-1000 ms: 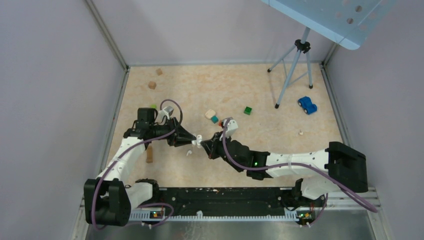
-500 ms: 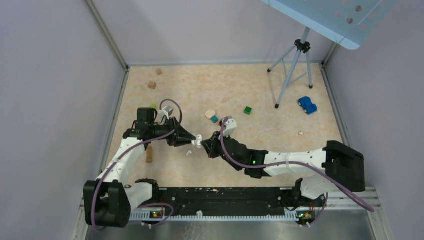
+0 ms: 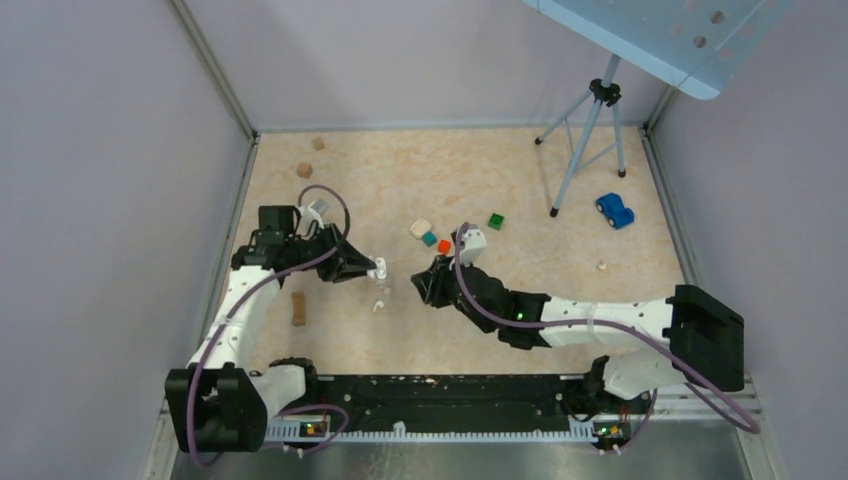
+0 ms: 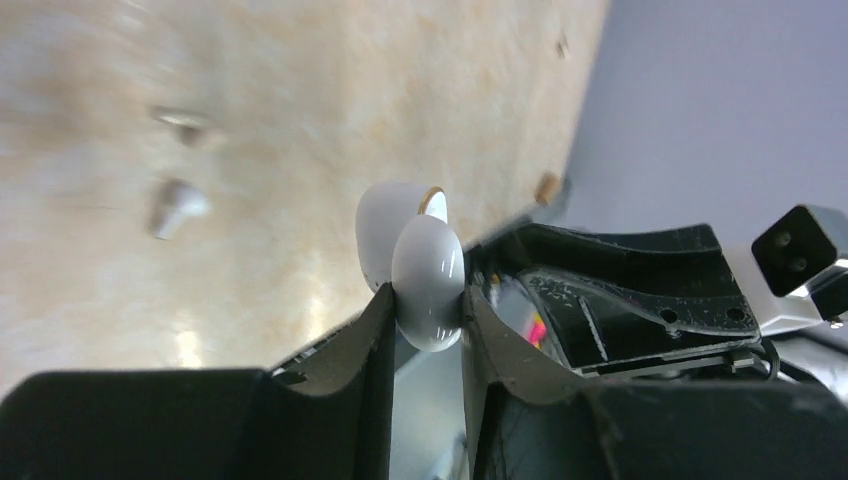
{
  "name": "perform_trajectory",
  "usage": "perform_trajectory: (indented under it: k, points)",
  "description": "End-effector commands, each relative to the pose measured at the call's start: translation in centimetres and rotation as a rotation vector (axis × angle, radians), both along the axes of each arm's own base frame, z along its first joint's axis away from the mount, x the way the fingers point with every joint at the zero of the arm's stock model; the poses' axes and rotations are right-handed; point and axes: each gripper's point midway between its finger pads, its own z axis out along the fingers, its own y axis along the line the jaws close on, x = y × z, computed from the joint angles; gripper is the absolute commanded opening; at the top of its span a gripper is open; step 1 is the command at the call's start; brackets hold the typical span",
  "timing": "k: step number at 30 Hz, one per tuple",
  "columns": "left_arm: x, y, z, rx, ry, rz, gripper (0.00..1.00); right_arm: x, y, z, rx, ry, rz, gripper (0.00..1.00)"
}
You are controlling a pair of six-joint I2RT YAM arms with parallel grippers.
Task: Insert the wireless bluetooth earbuds into the charging case
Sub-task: Pick up the right earbud from the center of the board.
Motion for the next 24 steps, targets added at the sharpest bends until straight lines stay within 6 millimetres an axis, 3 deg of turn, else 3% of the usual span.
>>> perform_trajectory:
  k: [1,3,7,10,14,19,24]
  points:
    - [1.7,5.3,-1.0,0.252,-0.02,0.142,0.05,2.1,-2.4,-4.1,-0.103,0.167,-0.036,0.34]
    - [2.3,7.4,-0.8,0.325,-0.032,0.259,0.05,2.8,-2.5,-6.8,-0.161,0.261,-0.032,0.34]
    - [3.4,10.2,1.5,0.419,-0.129,0.426,0.06,2.4,1.4,-9.4,-0.246,0.295,0.075,0.34]
    - [3.6,10.4,2.6,0.427,-0.148,0.445,0.06,2.8,4.5,-9.7,-0.286,0.281,0.107,0.34]
    - [3.5,10.7,2.9,0.432,-0.134,0.474,0.05,2.8,6.9,-11.0,-0.296,0.277,0.125,0.34]
    - [3.4,10.6,4.2,0.415,-0.169,0.493,0.06,2.4,9.0,-12.2,-0.284,0.291,0.149,0.4]
    - [3.4,10.3,3.9,0.402,-0.163,0.478,0.06,1.8,9.9,-13.2,-0.288,0.305,0.165,0.4]
